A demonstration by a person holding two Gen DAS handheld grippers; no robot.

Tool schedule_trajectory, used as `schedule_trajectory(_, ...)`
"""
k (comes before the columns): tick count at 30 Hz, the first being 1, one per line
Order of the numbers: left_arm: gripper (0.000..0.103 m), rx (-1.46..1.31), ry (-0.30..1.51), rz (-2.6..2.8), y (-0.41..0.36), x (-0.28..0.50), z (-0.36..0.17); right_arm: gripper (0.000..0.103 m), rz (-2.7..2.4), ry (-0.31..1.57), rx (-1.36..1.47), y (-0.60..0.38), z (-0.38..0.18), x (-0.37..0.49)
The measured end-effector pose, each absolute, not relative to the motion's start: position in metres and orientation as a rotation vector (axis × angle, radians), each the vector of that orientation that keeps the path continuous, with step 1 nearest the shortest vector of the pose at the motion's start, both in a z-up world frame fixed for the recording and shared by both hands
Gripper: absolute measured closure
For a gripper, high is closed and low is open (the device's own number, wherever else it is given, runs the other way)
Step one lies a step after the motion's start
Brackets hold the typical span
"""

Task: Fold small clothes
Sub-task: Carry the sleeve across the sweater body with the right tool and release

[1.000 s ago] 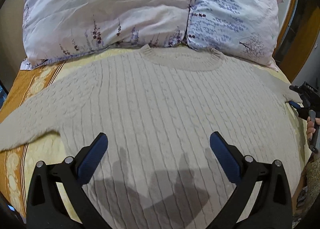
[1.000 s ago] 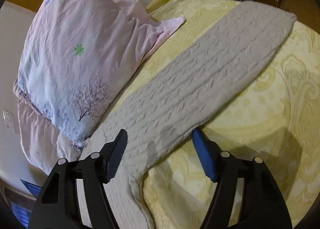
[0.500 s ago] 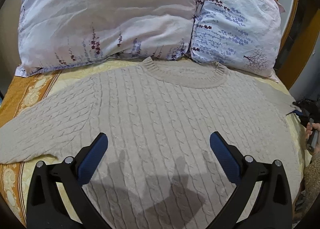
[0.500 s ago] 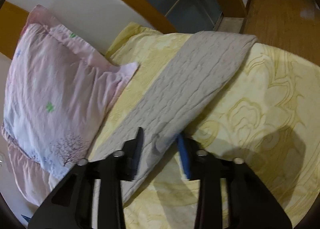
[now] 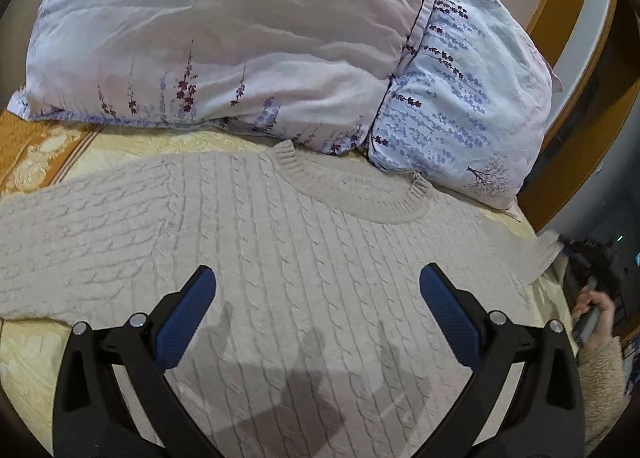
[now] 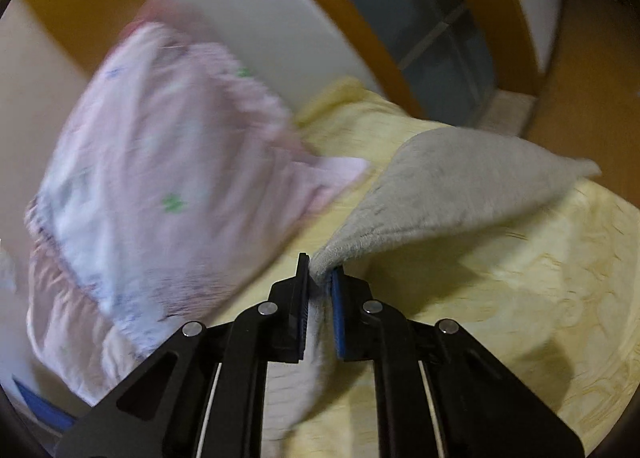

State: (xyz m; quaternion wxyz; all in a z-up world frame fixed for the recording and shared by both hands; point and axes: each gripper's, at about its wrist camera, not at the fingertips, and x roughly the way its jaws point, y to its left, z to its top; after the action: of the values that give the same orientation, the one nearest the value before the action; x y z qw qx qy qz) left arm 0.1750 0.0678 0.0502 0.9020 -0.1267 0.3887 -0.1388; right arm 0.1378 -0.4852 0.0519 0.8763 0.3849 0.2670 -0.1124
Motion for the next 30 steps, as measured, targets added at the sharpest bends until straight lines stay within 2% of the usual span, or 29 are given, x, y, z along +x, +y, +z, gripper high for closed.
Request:
schedule_trajectory(7,0.002,-0.274,0.809,-0.29,0.069,0.181,0.047,0.092,0.105,0.592,0.71,-0.378,0.082,0.163)
schedule_trajectory(11,0.002,-0.296,0.824,-0.299,0.068,0.182,0.042,0.092,0.279,0.78,0.641,-0.292,0.051,0.186)
schedule_trajectory(15,0.002,-0.297,0.829,-0.311,0.065,0.182,0.04,0.089,0.307,0.926,0.605,-0.248,0.013,0.195)
schedule_trajectory(17,0.002,-0.296,0.835,-0.322,0.065,0.181,0.039,0.085,0.303,0.948,0.644,-0.248,0.008,0.195)
schedule_trajectory(19,0.002,-0.297,0.837,-0.331,0.064,0.182,0.038,0.064,0.307,0.936,0.735,-0.26,0.008,0.192)
schedule_trajectory(21,0.002,-0.307,0.845,-0.343,0.064,0.184,0.037,0.056,0.273,0.896,0.795,-0.274,0.013,0.185)
schedule_trajectory(30,0.002,-0.366,0.864,-0.409,0.06,0.188,0.039,0.056,0.049,0.805,0.962,-0.335,0.012,0.185)
